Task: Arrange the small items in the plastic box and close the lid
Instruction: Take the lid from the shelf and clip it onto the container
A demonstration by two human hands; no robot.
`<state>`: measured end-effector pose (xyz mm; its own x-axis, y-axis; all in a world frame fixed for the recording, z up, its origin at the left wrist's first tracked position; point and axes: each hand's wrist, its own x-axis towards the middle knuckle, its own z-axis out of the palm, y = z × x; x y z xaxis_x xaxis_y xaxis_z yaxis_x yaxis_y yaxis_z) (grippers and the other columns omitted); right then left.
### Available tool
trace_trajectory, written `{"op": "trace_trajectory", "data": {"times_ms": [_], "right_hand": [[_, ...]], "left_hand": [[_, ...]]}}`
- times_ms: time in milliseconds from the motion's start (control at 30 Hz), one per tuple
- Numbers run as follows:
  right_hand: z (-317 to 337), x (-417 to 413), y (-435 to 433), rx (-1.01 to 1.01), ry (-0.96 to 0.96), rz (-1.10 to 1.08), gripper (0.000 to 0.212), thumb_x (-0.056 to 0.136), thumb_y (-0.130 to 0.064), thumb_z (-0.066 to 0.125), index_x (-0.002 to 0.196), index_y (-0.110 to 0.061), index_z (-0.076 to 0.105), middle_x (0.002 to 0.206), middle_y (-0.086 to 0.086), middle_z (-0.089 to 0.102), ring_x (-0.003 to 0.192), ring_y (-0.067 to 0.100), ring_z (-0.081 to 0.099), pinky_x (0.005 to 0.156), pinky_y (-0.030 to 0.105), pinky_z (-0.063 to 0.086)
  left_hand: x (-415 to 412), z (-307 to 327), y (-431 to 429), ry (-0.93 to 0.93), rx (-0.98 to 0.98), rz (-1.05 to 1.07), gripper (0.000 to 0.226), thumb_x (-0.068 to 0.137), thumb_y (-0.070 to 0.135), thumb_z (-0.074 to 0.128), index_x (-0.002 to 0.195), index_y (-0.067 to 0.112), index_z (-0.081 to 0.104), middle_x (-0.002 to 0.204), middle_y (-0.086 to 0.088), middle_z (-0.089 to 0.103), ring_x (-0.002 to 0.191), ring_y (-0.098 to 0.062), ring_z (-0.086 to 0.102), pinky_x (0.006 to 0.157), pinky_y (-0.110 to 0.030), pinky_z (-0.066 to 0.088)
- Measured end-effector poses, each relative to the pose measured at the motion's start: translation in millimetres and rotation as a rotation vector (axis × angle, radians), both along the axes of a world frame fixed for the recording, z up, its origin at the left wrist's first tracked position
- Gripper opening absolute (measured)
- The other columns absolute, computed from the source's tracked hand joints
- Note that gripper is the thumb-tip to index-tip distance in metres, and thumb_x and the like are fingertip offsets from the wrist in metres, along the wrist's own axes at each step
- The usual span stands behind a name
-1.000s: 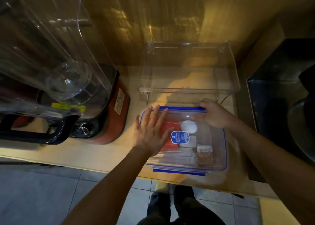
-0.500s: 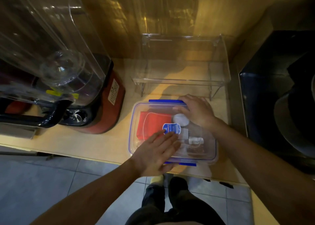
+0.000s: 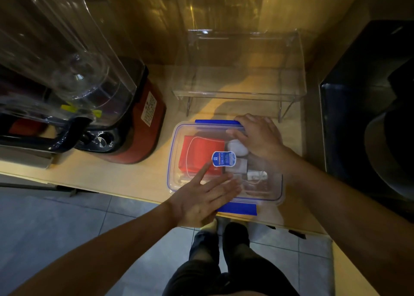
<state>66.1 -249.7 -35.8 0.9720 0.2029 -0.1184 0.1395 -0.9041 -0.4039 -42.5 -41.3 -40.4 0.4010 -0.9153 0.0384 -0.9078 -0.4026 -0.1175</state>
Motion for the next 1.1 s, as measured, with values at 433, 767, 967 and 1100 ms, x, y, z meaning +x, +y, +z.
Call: {"op": "trace_trajectory", "data": {"times_ms": [433, 767, 967, 1100], "right_hand": [[3, 1, 2, -0.115, -0.012, 0.024, 0.051, 0.091, -0.056, 0.036, 0.117, -0.015, 0.051, 0.116, 0.007, 0.060, 0.109, 0.027, 0.053, 0.093, 0.042, 0.031], [11, 16, 31, 0.028, 0.088, 0.133, 0.048, 0.091, -0.049, 0.044, 0.122, -0.013, 0.050, 0.122, 0.008, 0.059, 0.109, 0.029, 0.055, 0.092, 0.041, 0.034], [10, 15, 30, 0.080, 0.000, 0.110, 0.037, 0.090, -0.044, 0.050, 0.108, -0.013, 0.057, 0.107, 0.009, 0.066, 0.094, 0.029, 0.059, 0.081, 0.035, 0.033], [11, 13, 31, 0.082, -0.047, 0.111, 0.033, 0.091, -0.041, 0.050, 0.106, -0.013, 0.059, 0.106, 0.009, 0.067, 0.094, 0.029, 0.059, 0.080, 0.035, 0.033]], "left_hand": [[2, -8, -2, -0.009, -0.246, 0.020, 0.039, 0.092, 0.038, 0.053, 0.092, 0.002, 0.066, 0.122, -0.024, 0.063, 0.124, -0.033, 0.052, 0.101, -0.060, 0.040], [5, 0, -4, 0.083, -0.280, 0.035, 0.038, 0.090, 0.036, 0.053, 0.089, 0.001, 0.068, 0.120, -0.021, 0.065, 0.120, -0.032, 0.056, 0.104, -0.054, 0.040], [3, 1, -4, 0.080, -0.275, 0.047, 0.036, 0.090, 0.035, 0.054, 0.089, 0.002, 0.069, 0.120, -0.021, 0.065, 0.120, -0.031, 0.056, 0.105, -0.051, 0.040], [4, 2, -5, 0.090, -0.286, 0.053, 0.033, 0.090, 0.031, 0.054, 0.090, 0.002, 0.069, 0.118, -0.020, 0.066, 0.119, -0.029, 0.058, 0.106, -0.048, 0.040]]}}
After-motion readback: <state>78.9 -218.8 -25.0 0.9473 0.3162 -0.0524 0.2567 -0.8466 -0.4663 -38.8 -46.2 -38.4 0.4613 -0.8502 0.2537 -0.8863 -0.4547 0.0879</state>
